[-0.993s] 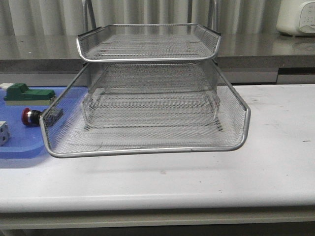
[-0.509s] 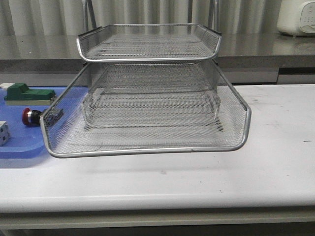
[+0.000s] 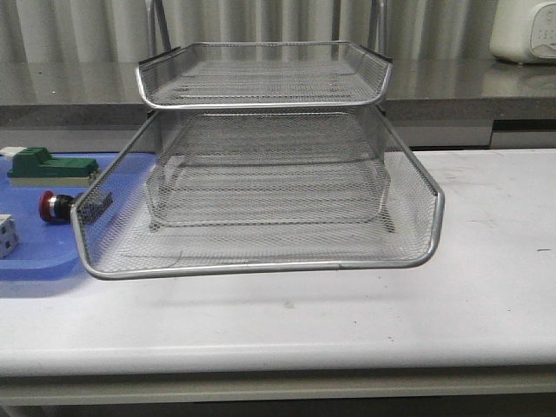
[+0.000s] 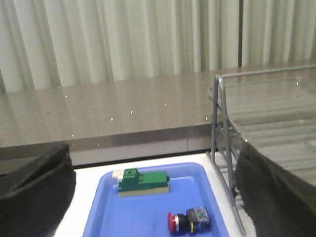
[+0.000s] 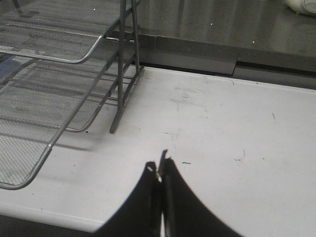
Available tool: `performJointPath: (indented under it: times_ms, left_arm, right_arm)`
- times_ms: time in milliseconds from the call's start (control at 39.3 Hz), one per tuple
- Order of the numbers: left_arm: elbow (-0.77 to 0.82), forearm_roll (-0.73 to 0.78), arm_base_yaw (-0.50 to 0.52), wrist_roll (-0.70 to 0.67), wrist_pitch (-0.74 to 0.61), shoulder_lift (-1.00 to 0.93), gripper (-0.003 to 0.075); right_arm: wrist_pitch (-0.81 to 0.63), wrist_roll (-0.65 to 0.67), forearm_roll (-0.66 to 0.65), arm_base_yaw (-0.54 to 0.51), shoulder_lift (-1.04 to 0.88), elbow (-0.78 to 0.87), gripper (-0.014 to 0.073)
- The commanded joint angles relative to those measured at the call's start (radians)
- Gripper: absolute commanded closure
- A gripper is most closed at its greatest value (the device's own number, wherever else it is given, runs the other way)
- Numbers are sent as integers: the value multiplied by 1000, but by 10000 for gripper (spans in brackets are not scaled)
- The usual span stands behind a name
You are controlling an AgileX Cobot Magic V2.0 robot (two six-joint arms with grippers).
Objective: Place button on rack with both arms
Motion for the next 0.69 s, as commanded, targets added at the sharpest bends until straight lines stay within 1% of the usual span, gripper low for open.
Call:
performJointPath:
  times_ms: [0,102,204,356,484,662]
  left_arm:
    - [-36,-42,-1,-2,-144,19,80]
    - [-85,-42,-1,-2,-97,78,80]
    - [-192,5,-1,0,29,209,80]
    - [-400,23,-1,11,258,452,80]
    - [-532,21,-1,137,374,632,80]
    - [-740,21,-1,296,576,900,80]
  right_arm:
    - [-84,-2,-10,0,8,-24,704]
    - [-84,-2,-10,0,8,-24,704]
    - [-84,-2,-10,0,8,-24,704]
    - [-84,-2,-10,0,8,-24,704]
    - [-84,-2,-10,0,8,-24,704]
    - [-84,-2,-10,0,8,-24,704]
